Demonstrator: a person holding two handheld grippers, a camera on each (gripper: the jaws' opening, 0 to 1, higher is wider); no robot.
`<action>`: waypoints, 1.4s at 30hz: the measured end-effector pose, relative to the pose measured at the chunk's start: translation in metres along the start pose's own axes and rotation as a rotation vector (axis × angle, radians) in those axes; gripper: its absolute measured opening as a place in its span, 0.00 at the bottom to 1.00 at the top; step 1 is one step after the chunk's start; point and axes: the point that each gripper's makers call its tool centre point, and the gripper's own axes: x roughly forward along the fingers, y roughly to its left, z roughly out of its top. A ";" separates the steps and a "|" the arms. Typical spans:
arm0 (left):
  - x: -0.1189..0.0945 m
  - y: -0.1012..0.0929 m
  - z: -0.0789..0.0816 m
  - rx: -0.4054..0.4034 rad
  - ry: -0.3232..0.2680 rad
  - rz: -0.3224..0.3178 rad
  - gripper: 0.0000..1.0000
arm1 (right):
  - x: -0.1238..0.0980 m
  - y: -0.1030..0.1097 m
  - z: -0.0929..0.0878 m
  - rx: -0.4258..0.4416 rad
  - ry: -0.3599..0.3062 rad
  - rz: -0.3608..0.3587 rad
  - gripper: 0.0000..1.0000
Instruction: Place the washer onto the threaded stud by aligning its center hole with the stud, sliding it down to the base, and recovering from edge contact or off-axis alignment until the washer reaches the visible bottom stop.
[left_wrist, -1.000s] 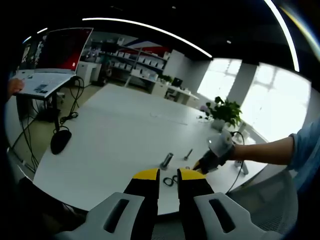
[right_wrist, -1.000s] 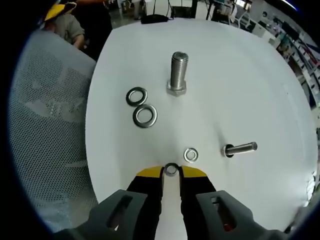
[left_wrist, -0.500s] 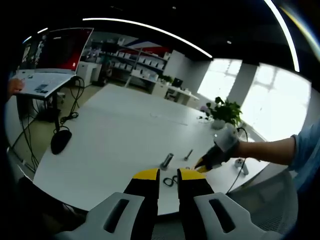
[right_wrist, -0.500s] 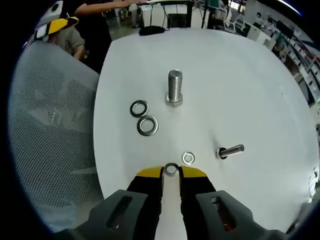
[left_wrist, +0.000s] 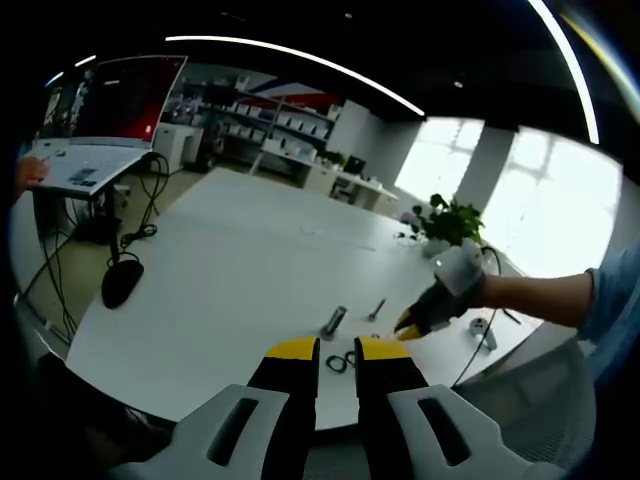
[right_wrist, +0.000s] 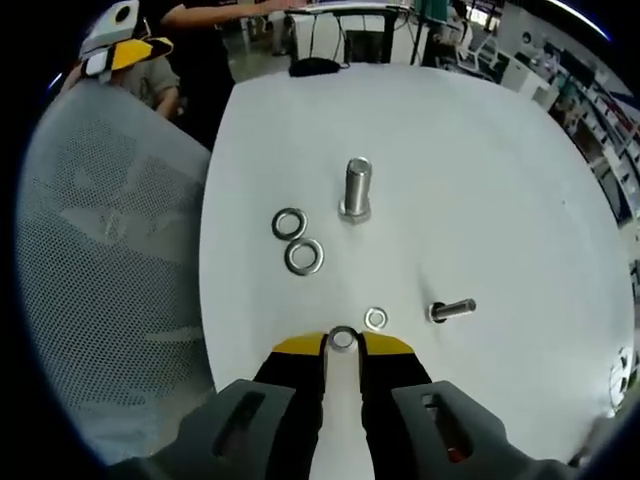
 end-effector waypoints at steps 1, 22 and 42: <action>0.000 0.000 0.000 0.000 0.000 0.000 0.11 | -0.001 -0.001 0.000 -0.001 0.000 -0.002 0.14; -0.001 0.001 0.000 -0.001 -0.003 0.000 0.11 | -0.029 -0.022 0.031 -0.040 -0.042 -0.038 0.14; 0.000 0.001 0.000 0.001 0.002 0.001 0.11 | -0.041 -0.052 0.038 -0.053 -0.033 -0.087 0.14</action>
